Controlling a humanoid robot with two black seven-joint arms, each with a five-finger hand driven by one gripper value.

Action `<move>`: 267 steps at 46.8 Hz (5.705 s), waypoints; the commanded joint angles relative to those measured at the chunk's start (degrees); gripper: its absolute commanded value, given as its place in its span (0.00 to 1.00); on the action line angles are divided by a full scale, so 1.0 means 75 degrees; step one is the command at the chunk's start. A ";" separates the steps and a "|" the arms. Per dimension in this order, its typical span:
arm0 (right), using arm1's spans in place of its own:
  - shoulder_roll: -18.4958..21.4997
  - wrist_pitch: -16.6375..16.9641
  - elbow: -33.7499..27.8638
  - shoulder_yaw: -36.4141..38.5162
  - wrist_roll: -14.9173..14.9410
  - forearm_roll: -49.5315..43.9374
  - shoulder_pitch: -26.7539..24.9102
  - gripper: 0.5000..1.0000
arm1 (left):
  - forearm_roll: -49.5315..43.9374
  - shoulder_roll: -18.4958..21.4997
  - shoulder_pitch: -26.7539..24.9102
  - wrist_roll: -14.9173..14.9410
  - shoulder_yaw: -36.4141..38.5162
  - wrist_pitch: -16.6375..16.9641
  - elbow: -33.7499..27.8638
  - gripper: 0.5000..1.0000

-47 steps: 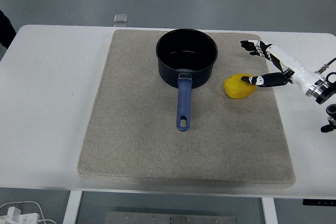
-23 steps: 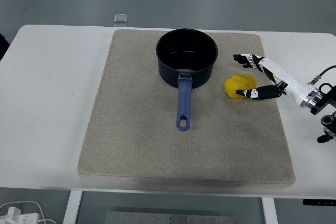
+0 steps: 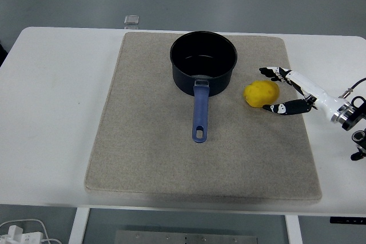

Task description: Put the potato in the blue pot

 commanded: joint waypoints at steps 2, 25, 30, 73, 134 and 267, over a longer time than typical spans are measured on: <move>0.0003 -0.0041 -0.0001 0.0000 -0.0001 0.0000 -0.0024 0.80 | 0.0000 0.0000 -0.0001 0.0000 0.0000 0.0012 -0.0013 1.00; 0.0214 -0.0252 -0.0001 0.0000 -0.0001 0.0012 -0.0036 0.79 | 0.0000 0.0000 0.0011 0.0000 0.0012 0.0000 -0.0024 1.00; 0.0272 -0.0252 -0.0001 -0.0012 -0.0001 0.0011 -0.0036 0.74 | 0.0000 0.0000 0.0011 0.0000 0.0000 0.0001 -0.0024 1.00; 0.0519 -0.0288 0.0011 -0.0106 -0.0001 0.0058 -0.0036 0.39 | 0.0000 0.0000 0.0011 0.0000 0.0000 0.0012 0.0022 1.00; 0.0191 -0.0147 0.0093 0.0011 -0.0001 0.0514 0.0643 0.00 | 0.0000 0.0000 0.0011 0.0000 0.0012 0.0000 -0.0024 1.00; 0.3823 -0.0815 -0.3059 -0.1864 -0.0390 0.1418 0.2753 0.17 | 0.0000 0.0000 0.0023 0.0000 0.0000 0.0000 -0.0013 1.00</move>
